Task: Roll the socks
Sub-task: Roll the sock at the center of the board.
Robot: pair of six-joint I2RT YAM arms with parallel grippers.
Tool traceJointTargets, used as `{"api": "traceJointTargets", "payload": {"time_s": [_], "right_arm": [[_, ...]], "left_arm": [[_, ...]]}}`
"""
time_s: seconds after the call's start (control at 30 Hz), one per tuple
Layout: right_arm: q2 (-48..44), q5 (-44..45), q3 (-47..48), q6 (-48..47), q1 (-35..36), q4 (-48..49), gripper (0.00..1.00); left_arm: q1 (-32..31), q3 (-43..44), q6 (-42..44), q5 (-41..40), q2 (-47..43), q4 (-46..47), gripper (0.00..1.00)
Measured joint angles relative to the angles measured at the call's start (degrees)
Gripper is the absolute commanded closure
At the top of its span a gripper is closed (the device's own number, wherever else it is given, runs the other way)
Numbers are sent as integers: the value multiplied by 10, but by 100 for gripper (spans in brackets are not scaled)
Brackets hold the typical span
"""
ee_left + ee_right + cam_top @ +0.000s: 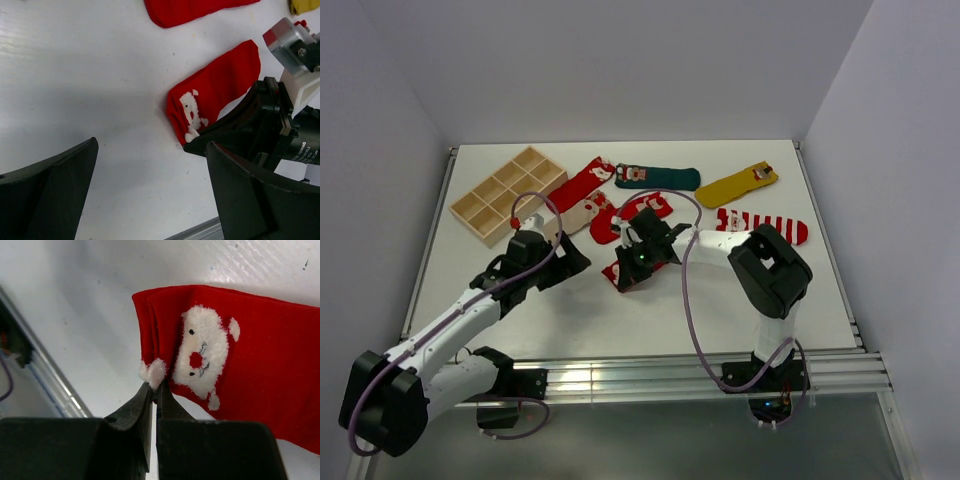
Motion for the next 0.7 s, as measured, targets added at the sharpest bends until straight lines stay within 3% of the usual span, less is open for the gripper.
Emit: {"api": "traceJointTargets", "payload": {"time_s": [0.3, 0.7], "right_arm": [[40, -116, -20, 72, -59, 92, 100], [86, -215, -45, 144, -104, 160, 100]], "left_arm": [[-29, -6, -37, 4, 81, 91, 17], [-37, -10, -49, 4, 160, 133, 34]]}}
